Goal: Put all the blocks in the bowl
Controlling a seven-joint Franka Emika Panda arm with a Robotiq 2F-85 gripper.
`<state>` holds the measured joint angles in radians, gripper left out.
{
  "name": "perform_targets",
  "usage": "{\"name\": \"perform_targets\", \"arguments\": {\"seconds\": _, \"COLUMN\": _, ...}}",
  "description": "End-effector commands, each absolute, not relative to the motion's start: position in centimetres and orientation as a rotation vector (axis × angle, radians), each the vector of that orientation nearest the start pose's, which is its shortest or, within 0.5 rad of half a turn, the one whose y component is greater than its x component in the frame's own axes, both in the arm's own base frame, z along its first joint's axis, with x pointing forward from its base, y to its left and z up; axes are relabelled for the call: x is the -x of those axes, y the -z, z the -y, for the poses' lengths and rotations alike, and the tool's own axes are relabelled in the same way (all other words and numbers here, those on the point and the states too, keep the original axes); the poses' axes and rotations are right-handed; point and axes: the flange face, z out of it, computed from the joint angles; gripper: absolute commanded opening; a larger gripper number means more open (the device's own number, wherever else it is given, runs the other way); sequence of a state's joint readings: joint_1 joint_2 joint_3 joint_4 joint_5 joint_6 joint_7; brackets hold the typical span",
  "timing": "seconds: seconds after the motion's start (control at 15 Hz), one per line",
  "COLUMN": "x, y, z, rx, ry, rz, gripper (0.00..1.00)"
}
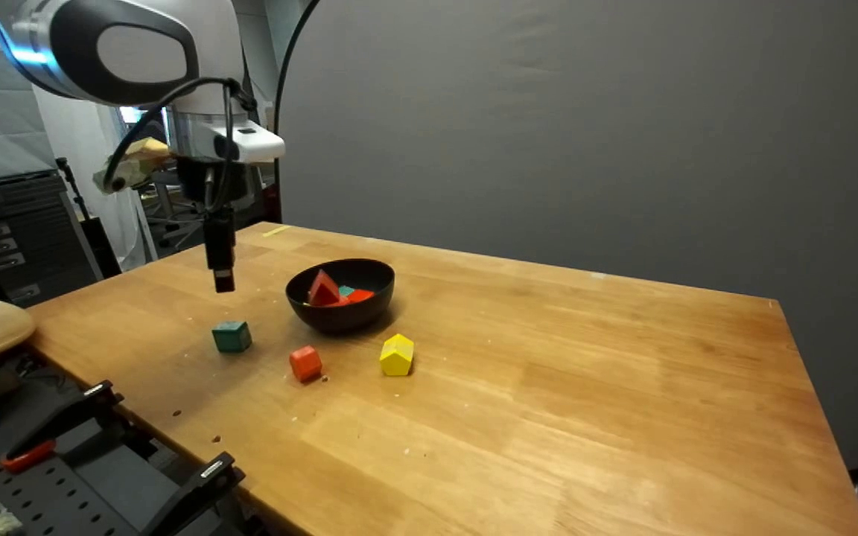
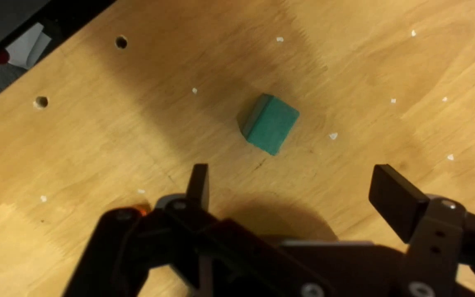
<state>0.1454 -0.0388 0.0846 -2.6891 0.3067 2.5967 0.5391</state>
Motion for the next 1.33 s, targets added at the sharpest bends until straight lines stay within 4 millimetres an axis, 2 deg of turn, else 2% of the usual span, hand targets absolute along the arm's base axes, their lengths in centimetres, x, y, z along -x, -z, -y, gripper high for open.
{"name": "perform_targets", "arguments": {"seconds": 0.0, "x": -40.5, "y": -21.0, "z": -9.6, "rx": 2.845, "ry": -0.198, "rz": -0.926, "gripper": 1.0}}
{"name": "perform_targets", "arguments": {"seconds": 0.47, "x": -41.0, "y": -15.4, "z": -9.4, "rx": 2.849, "ry": -0.288, "rz": -1.001, "gripper": 0.98}}
{"name": "perform_targets", "arguments": {"seconds": 0.53, "x": -41.0, "y": -14.9, "z": -9.5, "rx": 2.853, "ry": -0.307, "rz": -0.996, "gripper": 0.93}}
{"name": "perform_targets", "arguments": {"seconds": 0.6, "x": -40.9, "y": -14.4, "z": -9.6, "rx": 2.855, "ry": -0.323, "rz": -0.997, "gripper": 0.73}}
{"name": "perform_targets", "arguments": {"seconds": 0.67, "x": -40.9, "y": -14.0, "z": -9.6, "rx": 2.855, "ry": -0.333, "rz": -0.997, "gripper": 0.7}}
{"name": "perform_targets", "arguments": {"seconds": 0.87, "x": -40.9, "y": -13.7, "z": -9.6, "rx": 2.847, "ry": -0.347, "rz": -1.005, "gripper": 0.43}}
{"name": "perform_targets", "arguments": {"seconds": 1.07, "x": -40.8, "y": -14.0, "z": -9.3, "rx": 2.834, "ry": -0.341, "rz": -1.023, "gripper": 0.21}}
{"name": "perform_targets", "arguments": {"seconds": 1.2, "x": -41.0, "y": -14.3, "z": -9.1, "rx": 2.821, "ry": -0.326, "rz": -1.039, "gripper": 0.08}}
{"name": "perform_targets", "arguments": {"seconds": 1.27, "x": -41.1, "y": -14.6, "z": -9.0, "rx": 2.817, "ry": -0.304, "rz": -1.044, "gripper": 0.13}}
